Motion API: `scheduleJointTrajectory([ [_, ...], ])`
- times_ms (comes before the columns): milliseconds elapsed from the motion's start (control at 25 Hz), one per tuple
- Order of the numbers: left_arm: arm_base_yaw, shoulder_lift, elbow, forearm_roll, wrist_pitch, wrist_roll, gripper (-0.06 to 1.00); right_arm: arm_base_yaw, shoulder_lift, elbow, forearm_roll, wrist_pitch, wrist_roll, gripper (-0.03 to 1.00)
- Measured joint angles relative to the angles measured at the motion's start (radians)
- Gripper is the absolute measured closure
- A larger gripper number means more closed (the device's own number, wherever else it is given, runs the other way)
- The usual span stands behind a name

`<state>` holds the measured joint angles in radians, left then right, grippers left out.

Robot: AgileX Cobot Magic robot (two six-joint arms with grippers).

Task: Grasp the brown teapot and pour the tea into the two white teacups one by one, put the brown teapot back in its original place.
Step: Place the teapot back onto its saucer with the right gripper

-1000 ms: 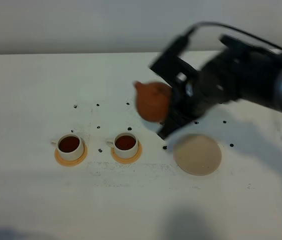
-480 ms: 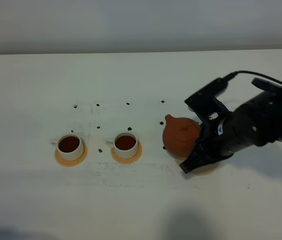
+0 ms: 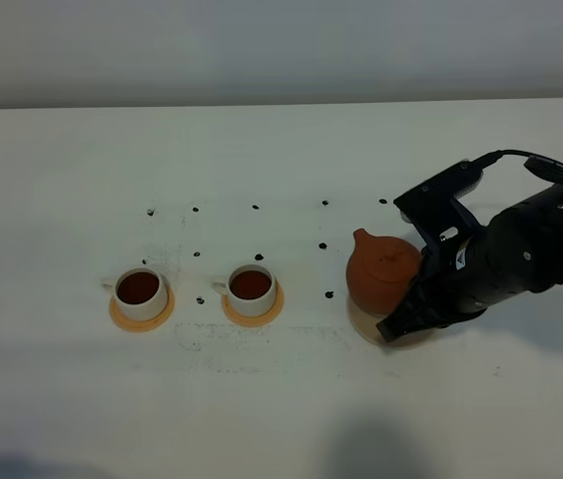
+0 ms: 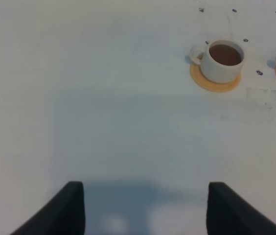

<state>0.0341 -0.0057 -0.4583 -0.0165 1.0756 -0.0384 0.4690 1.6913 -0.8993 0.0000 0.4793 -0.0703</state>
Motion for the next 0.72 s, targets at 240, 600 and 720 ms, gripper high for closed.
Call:
scheduleJointTrajectory([
  [240,0.000,0.000,0.000,0.001,0.000,0.000,0.41,-0.012,0.000,0.052,0.026,-0.013,0.000,0.84],
  [600,0.000,0.000,0.000,0.001,0.000,0.000,0.41,-0.029,0.001,0.062,0.027,-0.023,0.000,0.84],
  [720,0.000,0.000,0.000,0.001,0.000,0.000,0.41,-0.029,0.015,0.062,0.028,-0.027,0.000,0.84],
])
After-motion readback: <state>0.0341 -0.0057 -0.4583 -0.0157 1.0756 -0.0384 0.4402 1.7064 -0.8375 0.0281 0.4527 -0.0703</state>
